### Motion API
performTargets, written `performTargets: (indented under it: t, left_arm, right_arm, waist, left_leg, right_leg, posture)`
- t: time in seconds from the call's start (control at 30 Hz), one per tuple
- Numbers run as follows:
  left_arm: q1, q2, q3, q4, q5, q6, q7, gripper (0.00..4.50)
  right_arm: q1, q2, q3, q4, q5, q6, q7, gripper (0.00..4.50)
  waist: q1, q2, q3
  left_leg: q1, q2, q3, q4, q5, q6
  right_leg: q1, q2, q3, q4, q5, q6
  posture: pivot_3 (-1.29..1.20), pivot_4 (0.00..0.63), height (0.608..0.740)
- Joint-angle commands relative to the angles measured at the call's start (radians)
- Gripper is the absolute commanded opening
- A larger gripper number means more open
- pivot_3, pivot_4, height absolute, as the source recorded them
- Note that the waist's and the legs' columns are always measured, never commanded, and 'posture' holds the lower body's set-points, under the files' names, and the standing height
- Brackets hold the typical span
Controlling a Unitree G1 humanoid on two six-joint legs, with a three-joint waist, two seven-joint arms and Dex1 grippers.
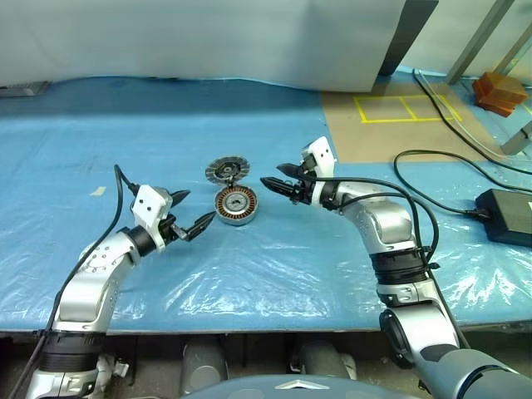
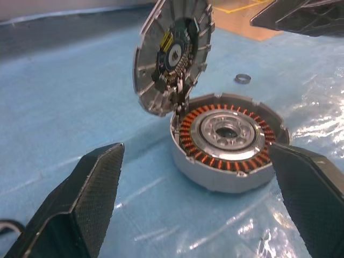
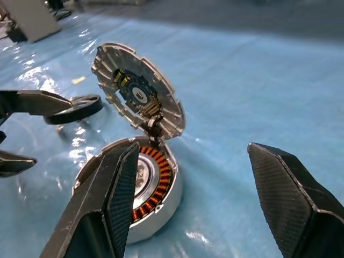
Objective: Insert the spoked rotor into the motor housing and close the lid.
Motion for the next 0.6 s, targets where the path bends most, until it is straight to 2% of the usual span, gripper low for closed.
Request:
performTargets:
  t: [0.03, 0.17, 0.27, 0.4, 0.6]
  left_arm:
    - [-0.038, 0.001, -0.015, 0.017, 0.010, -0.018, -0.014, 4.50]
    - [-0.054, -0.002, -0.024, 0.033, 0.015, -0.022, -0.024, 4.50]
    - [-0.059, -0.006, -0.024, 0.039, 0.023, -0.025, -0.018, 4.50]
    - [-0.050, -0.006, -0.022, 0.030, 0.031, -0.024, -0.010, 4.50]
    - [-0.041, -0.005, -0.012, 0.027, 0.035, -0.029, -0.002, 4.50]
  right_arm:
    - [-0.007, 0.003, -0.014, 0.077, -0.006, -0.046, -0.041, 3.37]
    - [-0.032, -0.009, -0.002, 0.245, -0.072, -0.127, -0.113, 3.37]
    - [-0.074, -0.006, -0.048, 0.362, -0.062, -0.189, -0.146, 3.37]
    - [-0.107, -0.024, -0.026, 0.468, -0.120, -0.304, -0.179, 3.37]
    - [-0.114, -0.008, -0.005, 0.571, -0.139, -0.354, -0.162, 3.37]
  waist:
    - [0.001, 0.000, 0.000]
    - [0.002, 0.000, 0.000]
    - [0.002, 0.000, 0.000]
    - [0.001, 0.000, 0.000]
    - [0.001, 0.000, 0.000]
  left_leg:
    - [0.000, 0.000, 0.000, 0.000, 0.000, 0.000]
    - [-0.001, -0.001, 0.000, 0.000, 0.000, 0.000]
    - [-0.002, -0.001, 0.000, 0.000, 0.000, 0.000]
    - [-0.002, -0.001, 0.000, 0.000, 0.000, 0.000]
    - [-0.002, -0.001, 0.000, 0.001, 0.000, 0.000]
  right_leg:
    - [0.000, 0.000, 0.000, 0.000, 0.000, 0.000]
    - [0.000, 0.000, 0.001, -0.001, 0.001, 0.001]
    - [0.000, 0.000, 0.000, -0.001, 0.001, 0.001]
    - [0.000, 0.000, 0.000, 0.000, 0.001, 0.001]
    - [0.000, 0.000, 0.000, 0.000, 0.001, 0.001]
  posture:
    - [0.00, 0.150, 0.740]
    - [0.00, 0.150, 0.740]
    - [0.00, 0.150, 0.740]
    - [0.00, 0.150, 0.740]
    - [0.00, 0.150, 0.740]
